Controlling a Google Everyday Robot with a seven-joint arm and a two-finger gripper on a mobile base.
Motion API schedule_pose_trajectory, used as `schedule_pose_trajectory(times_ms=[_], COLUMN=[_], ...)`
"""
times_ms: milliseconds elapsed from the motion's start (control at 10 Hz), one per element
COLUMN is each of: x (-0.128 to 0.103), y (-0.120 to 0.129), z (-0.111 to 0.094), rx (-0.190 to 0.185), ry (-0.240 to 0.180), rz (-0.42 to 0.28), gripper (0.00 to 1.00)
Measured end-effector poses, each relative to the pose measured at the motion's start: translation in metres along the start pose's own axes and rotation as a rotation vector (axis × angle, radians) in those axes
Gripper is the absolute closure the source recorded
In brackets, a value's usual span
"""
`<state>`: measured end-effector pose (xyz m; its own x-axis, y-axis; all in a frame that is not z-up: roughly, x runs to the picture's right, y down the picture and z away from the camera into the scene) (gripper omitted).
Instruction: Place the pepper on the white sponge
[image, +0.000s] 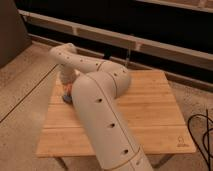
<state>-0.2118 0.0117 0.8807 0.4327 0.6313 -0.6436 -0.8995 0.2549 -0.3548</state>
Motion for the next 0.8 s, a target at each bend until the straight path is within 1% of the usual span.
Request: schedule_pose_trajectory(times_ms=[300, 400, 500, 600, 800], x=[0.0, -0.001, 0.0, 0.001, 0.005], y=[0.0, 0.002, 0.003, 0.004, 0.004], z=[-0.01, -0.019, -0.024, -0.033, -0.045], rx=[0.004, 0.007, 0.009, 0.017, 0.042], ry=[-0.022, -0.042, -0.052, -0.068, -0.084], rz=[-0.006, -0.009, -0.011, -0.01, 0.012], gripper=[0.39, 0.39, 0.39, 0.39, 0.39])
